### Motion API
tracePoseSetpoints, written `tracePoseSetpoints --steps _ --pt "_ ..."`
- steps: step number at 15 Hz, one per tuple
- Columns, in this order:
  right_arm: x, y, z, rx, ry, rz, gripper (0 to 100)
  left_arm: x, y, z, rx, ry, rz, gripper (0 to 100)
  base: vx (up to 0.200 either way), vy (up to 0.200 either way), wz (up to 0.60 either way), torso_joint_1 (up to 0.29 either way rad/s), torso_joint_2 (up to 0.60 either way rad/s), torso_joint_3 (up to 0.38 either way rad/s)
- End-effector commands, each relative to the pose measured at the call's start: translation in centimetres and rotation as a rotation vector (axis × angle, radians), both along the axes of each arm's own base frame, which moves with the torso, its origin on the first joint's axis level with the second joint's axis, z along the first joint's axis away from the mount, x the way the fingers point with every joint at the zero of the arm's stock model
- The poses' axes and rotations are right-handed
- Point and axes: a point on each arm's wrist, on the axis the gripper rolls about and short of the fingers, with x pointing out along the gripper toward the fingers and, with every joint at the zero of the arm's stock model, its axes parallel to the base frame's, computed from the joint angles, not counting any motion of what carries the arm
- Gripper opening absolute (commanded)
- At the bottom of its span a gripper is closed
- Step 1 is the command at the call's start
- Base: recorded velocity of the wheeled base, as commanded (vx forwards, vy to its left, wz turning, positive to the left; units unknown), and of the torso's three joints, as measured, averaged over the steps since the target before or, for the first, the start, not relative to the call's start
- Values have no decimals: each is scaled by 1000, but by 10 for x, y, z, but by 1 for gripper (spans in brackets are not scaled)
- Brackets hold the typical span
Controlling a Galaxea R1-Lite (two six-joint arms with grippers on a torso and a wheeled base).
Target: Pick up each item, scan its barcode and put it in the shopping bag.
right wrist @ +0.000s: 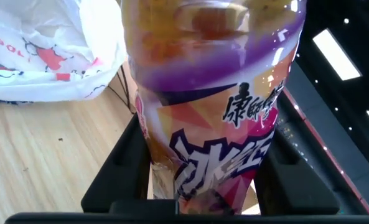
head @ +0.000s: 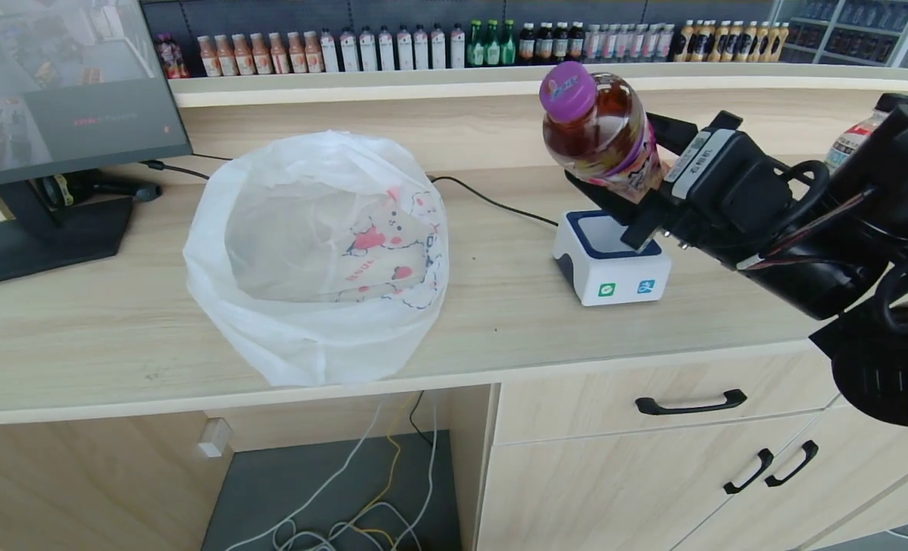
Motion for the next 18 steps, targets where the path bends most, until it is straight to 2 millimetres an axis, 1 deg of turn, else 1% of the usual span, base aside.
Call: tracePoseSetpoints --steps 1,4,9,12,15,18 --pt "-1 -4 -1 -11 -5 0 0 0 0 0 0 -1 1 100 0 0 0 0 0 0" --pt "4 -6 -13 -69 -2 20 0 0 0 0 0 -1 1 100 0 0 0 0 0 0" --pt "22 -23 -26 -128 7 30 0 0 0 0 0 -1 1 100 0 0 0 0 0 0" --pt "32 -20 -33 -148 3 42 0 0 0 0 3 -1 1 100 0 0 0 0 0 0" --pt "39 -23 -34 -147 6 22 0 0 0 0 3 -1 1 100 0 0 0 0 0 0" --pt "42 -21 -35 -146 6 20 0 0 0 0 3 -1 1 100 0 0 0 0 0 0"
